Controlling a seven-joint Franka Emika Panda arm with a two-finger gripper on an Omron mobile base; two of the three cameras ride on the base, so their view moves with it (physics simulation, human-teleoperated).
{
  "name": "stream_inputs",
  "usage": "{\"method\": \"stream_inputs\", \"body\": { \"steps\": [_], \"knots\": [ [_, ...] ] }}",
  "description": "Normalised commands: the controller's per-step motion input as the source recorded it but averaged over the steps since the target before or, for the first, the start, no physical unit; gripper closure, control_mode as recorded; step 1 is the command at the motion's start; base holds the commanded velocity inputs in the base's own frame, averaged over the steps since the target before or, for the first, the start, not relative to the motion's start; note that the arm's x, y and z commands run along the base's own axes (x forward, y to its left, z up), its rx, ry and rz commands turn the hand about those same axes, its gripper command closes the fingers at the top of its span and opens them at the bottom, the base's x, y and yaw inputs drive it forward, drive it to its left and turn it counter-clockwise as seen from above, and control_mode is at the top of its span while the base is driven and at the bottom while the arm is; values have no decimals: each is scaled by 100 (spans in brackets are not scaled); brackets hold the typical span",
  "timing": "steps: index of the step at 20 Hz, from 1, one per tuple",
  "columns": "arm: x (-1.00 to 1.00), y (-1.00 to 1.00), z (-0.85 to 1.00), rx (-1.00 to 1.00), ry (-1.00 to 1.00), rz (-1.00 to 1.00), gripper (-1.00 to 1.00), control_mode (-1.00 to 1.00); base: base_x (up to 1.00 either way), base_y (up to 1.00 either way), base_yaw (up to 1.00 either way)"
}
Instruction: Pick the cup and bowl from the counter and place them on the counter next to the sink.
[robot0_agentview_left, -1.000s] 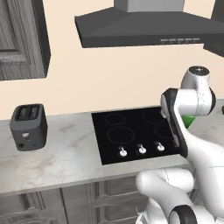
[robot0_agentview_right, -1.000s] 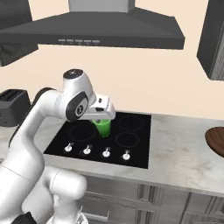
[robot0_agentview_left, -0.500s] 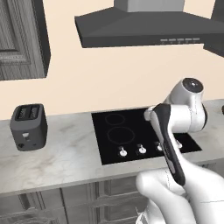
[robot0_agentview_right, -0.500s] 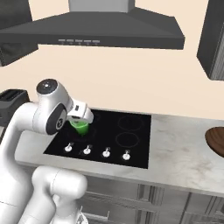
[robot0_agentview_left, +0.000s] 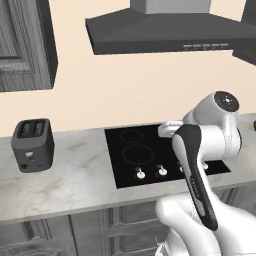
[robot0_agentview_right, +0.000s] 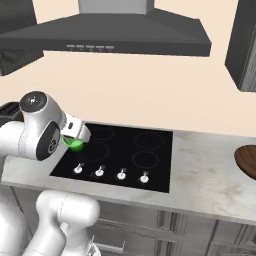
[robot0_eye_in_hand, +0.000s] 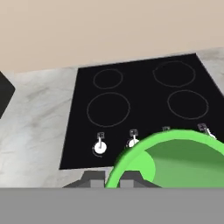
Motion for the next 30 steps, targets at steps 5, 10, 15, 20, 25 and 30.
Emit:
{"method": "stream_inputs", "body": {
  "steps": [5, 10, 15, 20, 25, 30],
  "knots": [
    [-67, 36, 34, -2, 16, 0, 100, -100, 0, 0, 0],
    [-51, 18, 7, 0, 17, 1, 100, -100, 0, 0, 0],
    [-3, 2, 0, 0, 3, 0, 100, -100, 0, 0, 0],
    [0, 0, 0, 0, 0, 0, 100, -100, 0, 0, 0],
    [0, 0, 0, 0, 0, 0, 100, 100, -28, 0, 0],
    [0, 0, 0, 0, 0, 0, 100, 100, -100, 0, 0]
  ]
}}
